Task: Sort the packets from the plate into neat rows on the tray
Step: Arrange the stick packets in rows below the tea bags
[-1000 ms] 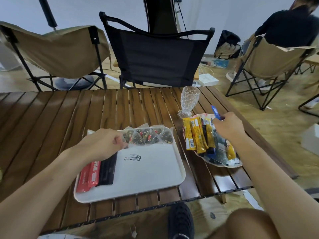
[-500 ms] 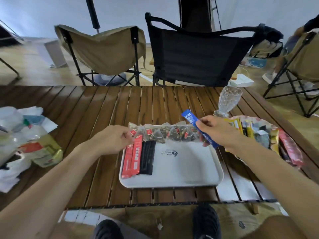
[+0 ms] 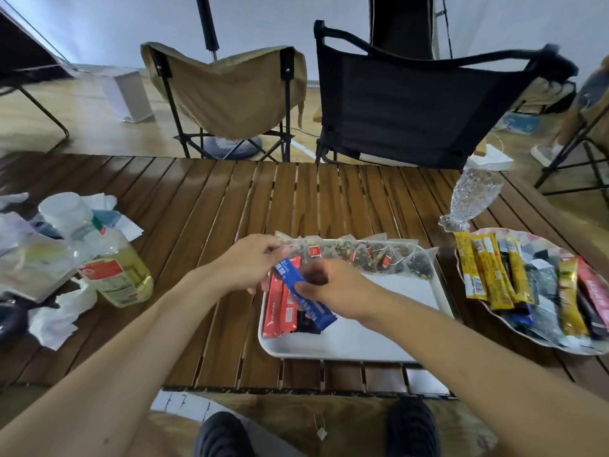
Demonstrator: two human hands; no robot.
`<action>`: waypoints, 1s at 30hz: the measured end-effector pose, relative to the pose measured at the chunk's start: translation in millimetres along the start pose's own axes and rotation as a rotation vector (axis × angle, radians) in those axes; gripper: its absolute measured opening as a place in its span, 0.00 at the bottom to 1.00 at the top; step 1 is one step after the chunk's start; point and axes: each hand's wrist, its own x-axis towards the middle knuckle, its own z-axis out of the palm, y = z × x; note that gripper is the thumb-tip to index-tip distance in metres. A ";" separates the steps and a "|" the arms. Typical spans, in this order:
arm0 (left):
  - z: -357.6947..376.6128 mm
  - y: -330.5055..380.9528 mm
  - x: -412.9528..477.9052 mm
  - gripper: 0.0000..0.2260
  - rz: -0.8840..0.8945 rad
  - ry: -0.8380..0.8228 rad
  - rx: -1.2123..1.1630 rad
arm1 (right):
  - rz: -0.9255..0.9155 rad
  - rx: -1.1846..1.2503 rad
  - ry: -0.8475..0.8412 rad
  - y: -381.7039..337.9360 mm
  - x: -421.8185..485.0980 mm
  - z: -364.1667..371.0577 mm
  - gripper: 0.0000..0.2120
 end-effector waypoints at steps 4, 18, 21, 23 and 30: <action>-1.5 -7.4 4.2 0.15 -0.039 0.070 -0.104 | 0.048 -0.053 -0.038 2.0 0.9 9.9 0.15; 9.5 -25.9 15.4 0.12 -0.162 0.160 -0.084 | 0.094 -0.325 -0.028 4.2 20.2 30.7 0.11; 9.5 -27.1 10.7 0.10 -0.180 0.037 -0.003 | 0.070 -0.364 -0.003 4.2 23.7 32.4 0.13; 10.8 -27.0 8.7 0.10 -0.193 -0.057 0.056 | 0.053 -0.378 0.042 4.8 25.2 32.9 0.12; 15.6 -27.2 9.5 0.12 -0.202 -0.118 0.124 | 0.094 -0.377 0.024 7.9 20.9 22.5 0.11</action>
